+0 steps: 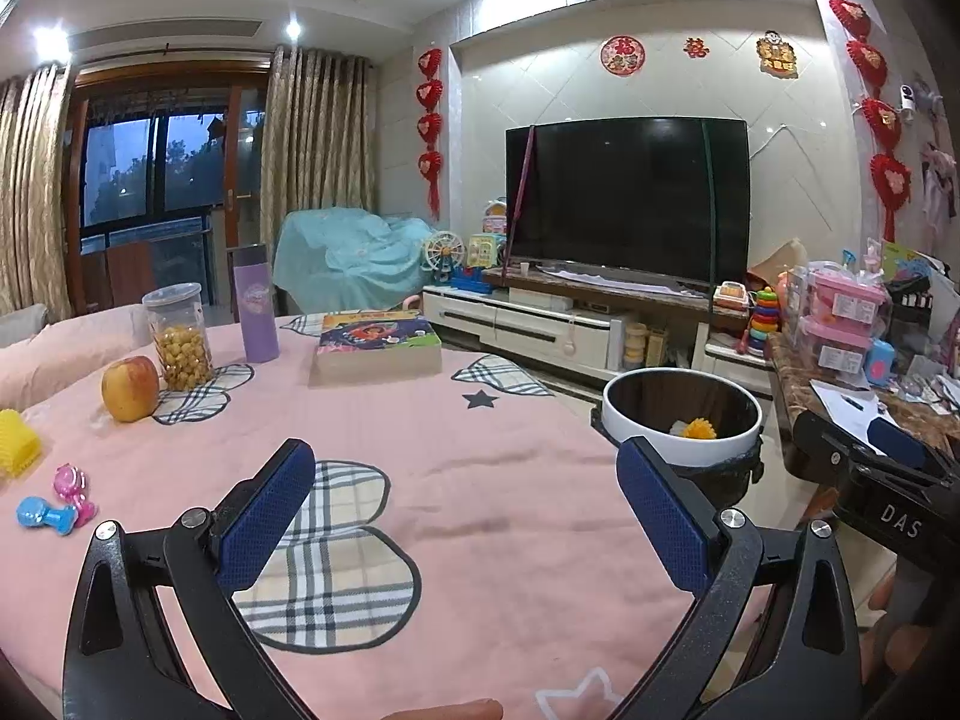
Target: Collect trash
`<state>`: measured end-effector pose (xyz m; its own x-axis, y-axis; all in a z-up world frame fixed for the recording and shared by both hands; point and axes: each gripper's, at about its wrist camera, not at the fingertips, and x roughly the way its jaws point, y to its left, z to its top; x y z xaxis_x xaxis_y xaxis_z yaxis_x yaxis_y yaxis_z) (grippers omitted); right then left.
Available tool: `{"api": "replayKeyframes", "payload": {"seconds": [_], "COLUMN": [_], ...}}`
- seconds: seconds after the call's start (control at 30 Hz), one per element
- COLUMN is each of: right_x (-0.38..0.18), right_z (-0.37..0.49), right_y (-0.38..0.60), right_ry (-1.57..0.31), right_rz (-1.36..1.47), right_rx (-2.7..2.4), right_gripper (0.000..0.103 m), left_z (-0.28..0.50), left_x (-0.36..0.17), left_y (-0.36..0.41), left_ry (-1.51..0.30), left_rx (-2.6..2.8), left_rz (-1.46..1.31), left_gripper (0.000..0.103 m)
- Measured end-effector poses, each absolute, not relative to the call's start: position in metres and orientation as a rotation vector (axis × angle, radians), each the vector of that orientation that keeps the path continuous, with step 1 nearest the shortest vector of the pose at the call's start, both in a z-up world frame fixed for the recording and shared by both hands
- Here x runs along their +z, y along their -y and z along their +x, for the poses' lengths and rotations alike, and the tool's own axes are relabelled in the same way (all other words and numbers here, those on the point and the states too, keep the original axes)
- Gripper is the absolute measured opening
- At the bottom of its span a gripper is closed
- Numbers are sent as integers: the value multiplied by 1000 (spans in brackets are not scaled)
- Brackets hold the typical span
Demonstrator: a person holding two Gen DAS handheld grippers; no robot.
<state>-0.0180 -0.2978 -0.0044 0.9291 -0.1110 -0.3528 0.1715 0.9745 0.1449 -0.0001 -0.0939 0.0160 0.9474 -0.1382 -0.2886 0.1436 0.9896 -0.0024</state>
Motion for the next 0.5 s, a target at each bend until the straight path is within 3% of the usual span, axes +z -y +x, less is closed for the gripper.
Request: {"api": "replayKeyframes", "payload": {"seconds": [0.5], "right_x": [-4], "right_z": [-18], "right_y": [296], "right_ry": [-355], "right_rz": [179], "right_rx": [-136], "right_gripper": [103], "left_z": [-4], "left_x": [16], "left_y": [96], "left_ry": [-286], "left_rx": [-138], "left_rz": [23], "left_gripper": [103]}}
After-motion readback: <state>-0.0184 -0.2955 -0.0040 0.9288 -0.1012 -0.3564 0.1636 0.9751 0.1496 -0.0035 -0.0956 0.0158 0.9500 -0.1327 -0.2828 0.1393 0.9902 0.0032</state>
